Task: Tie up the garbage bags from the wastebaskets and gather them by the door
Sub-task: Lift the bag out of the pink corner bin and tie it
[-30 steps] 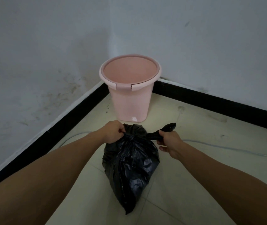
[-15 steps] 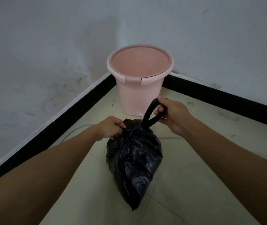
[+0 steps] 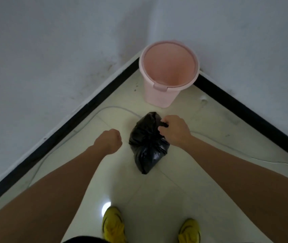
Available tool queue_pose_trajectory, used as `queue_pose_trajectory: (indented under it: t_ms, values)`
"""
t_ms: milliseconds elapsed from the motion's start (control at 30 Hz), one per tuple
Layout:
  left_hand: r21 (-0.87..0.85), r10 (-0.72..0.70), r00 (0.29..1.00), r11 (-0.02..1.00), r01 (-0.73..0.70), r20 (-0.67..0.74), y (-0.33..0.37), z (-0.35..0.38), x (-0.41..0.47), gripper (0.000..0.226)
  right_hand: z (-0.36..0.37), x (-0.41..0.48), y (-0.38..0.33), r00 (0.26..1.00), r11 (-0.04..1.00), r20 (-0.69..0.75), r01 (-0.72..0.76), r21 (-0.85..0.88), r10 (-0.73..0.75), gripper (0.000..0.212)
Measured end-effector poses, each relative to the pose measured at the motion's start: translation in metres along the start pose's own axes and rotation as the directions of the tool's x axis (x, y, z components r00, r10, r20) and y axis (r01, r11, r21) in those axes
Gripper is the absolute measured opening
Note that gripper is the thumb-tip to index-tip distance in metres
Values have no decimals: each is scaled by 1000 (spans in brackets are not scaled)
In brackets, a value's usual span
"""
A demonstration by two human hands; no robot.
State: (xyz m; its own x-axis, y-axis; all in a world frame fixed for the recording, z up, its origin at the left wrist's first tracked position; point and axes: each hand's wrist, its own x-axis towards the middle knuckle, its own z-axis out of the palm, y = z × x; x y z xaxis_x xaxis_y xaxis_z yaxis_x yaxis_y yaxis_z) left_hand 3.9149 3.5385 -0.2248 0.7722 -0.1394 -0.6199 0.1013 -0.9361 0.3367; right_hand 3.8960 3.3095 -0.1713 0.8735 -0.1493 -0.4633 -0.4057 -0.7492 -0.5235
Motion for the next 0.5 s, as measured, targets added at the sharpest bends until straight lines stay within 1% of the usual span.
queue_pose_trajectory:
  t_ms: [33, 67, 167, 267, 400, 500]
  values:
    - [58, 13, 1000, 998, -14, 14, 5, -15, -20, 26, -11, -12, -12, 998, 989, 8, 56, -135, -55, 22]
    - [104, 22, 1000, 994, -24, 20, 9, -32, -41, 27, -25, -27, -27, 995, 971, 37, 97, -218, -91, 27]
    - [190, 43, 999, 981, -48, 31, 25, -91, -104, 29, -70, -69, -75, 982, 893, 117, 182, -412, -147, 29]
    - [219, 62, 998, 974, -65, 18, 34, -132, -154, 26, -109, -100, -107, 974, 831, 186, 212, -515, -133, 29]
    - [251, 56, 998, 967, -50, -18, 39, -200, -239, 17, -171, -158, -159, 972, 777, 211, 210, -593, -101, 28]
    - [238, 28, 999, 971, -19, -33, 43, -243, -300, 10, -208, -197, -195, 962, 732, 251, 248, -635, -109, 27]
